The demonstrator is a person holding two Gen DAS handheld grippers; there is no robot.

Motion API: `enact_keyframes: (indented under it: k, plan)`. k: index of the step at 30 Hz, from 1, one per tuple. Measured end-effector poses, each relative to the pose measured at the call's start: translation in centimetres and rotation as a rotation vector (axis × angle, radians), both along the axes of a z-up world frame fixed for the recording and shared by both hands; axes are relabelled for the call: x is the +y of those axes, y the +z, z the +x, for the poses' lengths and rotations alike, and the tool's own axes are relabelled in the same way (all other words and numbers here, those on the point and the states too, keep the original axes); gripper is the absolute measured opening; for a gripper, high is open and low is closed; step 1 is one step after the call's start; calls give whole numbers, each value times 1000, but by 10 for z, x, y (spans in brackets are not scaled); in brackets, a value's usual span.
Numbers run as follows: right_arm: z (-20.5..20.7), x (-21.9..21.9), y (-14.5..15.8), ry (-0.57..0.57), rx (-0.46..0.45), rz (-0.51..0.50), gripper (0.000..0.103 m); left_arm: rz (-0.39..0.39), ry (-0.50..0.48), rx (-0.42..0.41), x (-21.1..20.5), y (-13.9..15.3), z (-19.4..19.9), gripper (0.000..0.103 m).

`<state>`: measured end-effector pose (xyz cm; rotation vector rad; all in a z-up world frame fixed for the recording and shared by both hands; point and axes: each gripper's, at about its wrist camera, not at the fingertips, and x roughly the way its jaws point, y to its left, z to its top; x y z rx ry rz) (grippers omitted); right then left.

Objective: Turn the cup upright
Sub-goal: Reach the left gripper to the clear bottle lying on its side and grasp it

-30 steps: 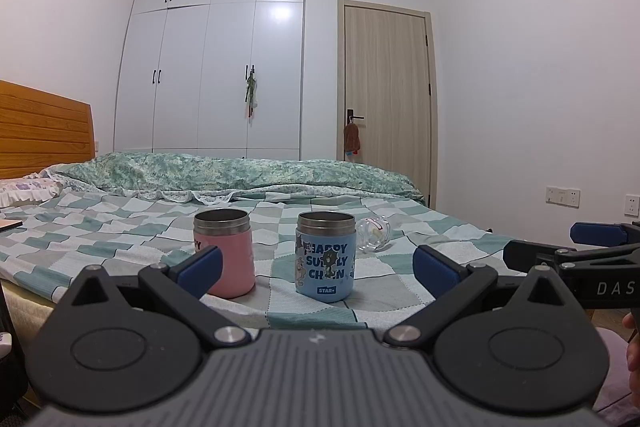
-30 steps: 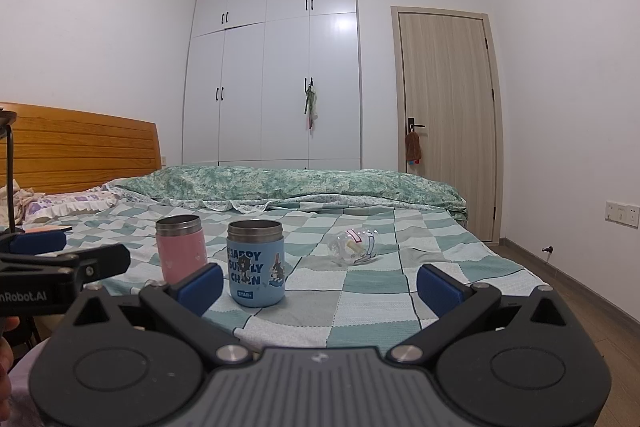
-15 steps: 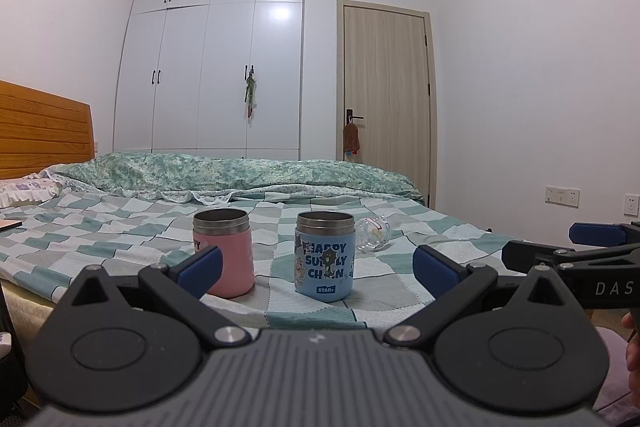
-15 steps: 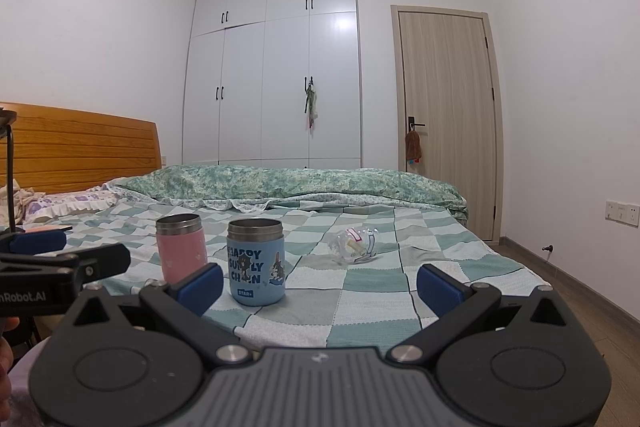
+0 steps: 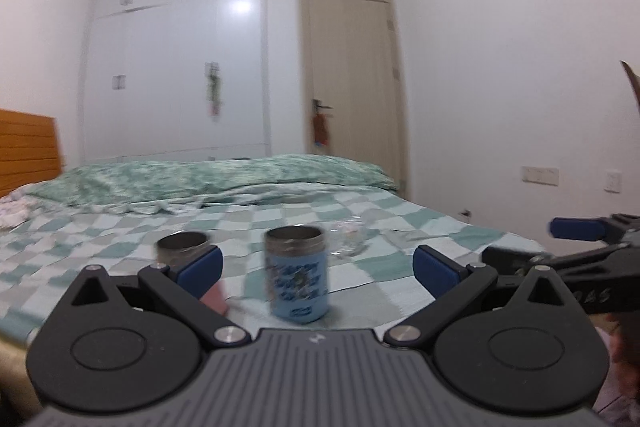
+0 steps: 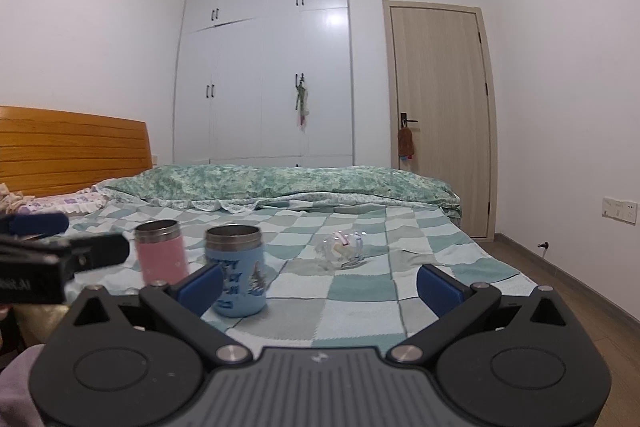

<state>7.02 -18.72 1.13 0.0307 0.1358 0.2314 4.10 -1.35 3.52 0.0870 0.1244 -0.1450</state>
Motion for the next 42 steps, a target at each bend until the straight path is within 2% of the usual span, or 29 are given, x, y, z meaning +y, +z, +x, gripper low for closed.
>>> enact_keyframes:
  k: [4,12,18,20,24,31,38,42]
  plan:
    - [29,-10,3,-8,16,-9,103,82,-91,65,-14,27,44,103]
    - [112,-28,9,12,66,-41,103,262,-198,188,-48,63,141,103]
    - [184,-35,20,68,109,-108,103,301,-218,366,-66,72,229,103]
    - [210,-36,23,92,136,-124,103,312,-230,402,-74,72,257,103]
    - [259,-40,26,133,189,-146,103,368,-235,444,-86,65,302,103]
    - [334,-42,19,208,325,-200,103,385,-232,572,-103,50,392,103]
    - [397,-42,-3,277,458,-212,103,442,-210,669,-112,17,462,103]
    - [418,-41,-18,291,503,-219,103,470,-221,734,-120,-7,494,103]
